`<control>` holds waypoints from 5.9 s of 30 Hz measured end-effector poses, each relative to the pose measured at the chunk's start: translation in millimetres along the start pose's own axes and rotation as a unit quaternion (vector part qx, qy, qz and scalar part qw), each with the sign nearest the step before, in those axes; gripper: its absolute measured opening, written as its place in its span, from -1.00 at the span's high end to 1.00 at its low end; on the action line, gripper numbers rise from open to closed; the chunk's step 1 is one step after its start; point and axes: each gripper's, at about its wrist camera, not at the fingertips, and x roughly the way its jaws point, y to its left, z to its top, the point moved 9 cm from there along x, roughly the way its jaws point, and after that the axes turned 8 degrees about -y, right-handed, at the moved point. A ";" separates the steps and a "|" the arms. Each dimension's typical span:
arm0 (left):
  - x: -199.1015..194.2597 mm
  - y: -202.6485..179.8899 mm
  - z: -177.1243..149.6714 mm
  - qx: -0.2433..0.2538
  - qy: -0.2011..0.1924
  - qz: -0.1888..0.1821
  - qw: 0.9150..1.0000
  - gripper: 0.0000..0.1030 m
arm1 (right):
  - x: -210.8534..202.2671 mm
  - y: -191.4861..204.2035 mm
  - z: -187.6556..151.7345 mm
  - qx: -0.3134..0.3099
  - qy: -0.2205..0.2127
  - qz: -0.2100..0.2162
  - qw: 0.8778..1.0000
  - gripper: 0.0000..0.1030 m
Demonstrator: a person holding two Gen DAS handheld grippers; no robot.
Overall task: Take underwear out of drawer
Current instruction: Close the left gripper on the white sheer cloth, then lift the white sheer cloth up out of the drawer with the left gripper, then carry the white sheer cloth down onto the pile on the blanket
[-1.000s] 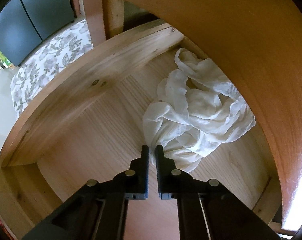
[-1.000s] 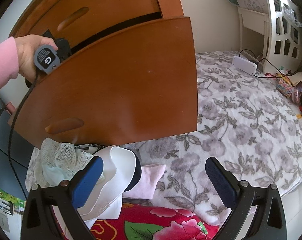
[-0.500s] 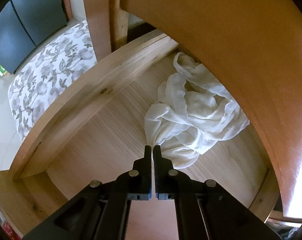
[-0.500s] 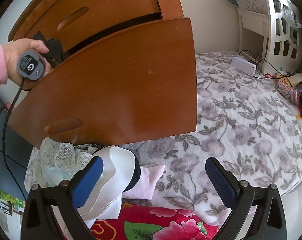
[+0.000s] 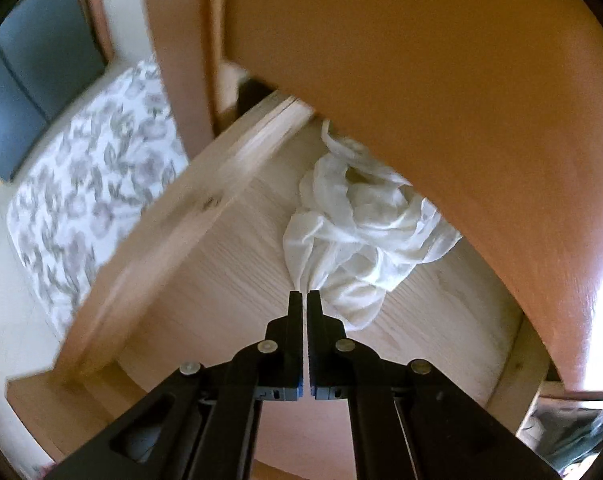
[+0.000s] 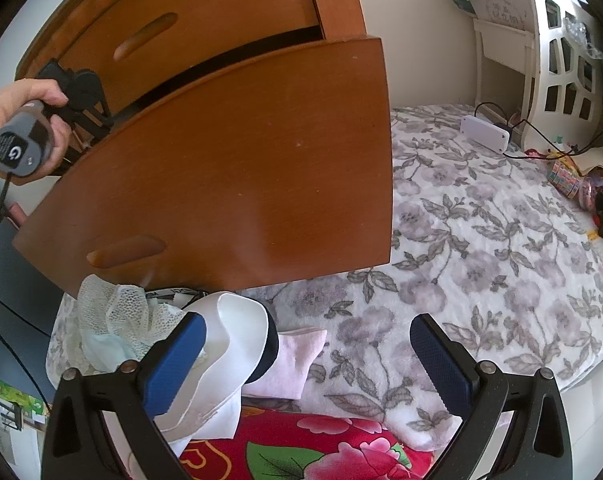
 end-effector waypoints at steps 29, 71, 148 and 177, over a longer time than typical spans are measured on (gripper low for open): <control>36.7 1.7 8.7 -0.041 -0.001 0.020 0.999 0.96 | 1.2 -1.1 -0.2 0.007 0.002 0.005 1.000 -1.00; -126.8 -21.0 11.5 0.094 -0.114 -0.151 0.977 0.99 | -8.4 -0.4 3.8 -0.034 -0.015 -0.040 0.999 -1.00; -255.1 -0.3 -164.7 0.294 -0.165 -0.349 0.874 0.99 | -102.4 43.7 40.1 -0.145 -0.249 -0.116 0.951 -1.00; -41.5 82.1 -214.5 0.351 -0.112 -0.071 0.927 0.98 | -84.6 38.3 34.3 -0.148 -0.213 -0.118 0.959 -1.00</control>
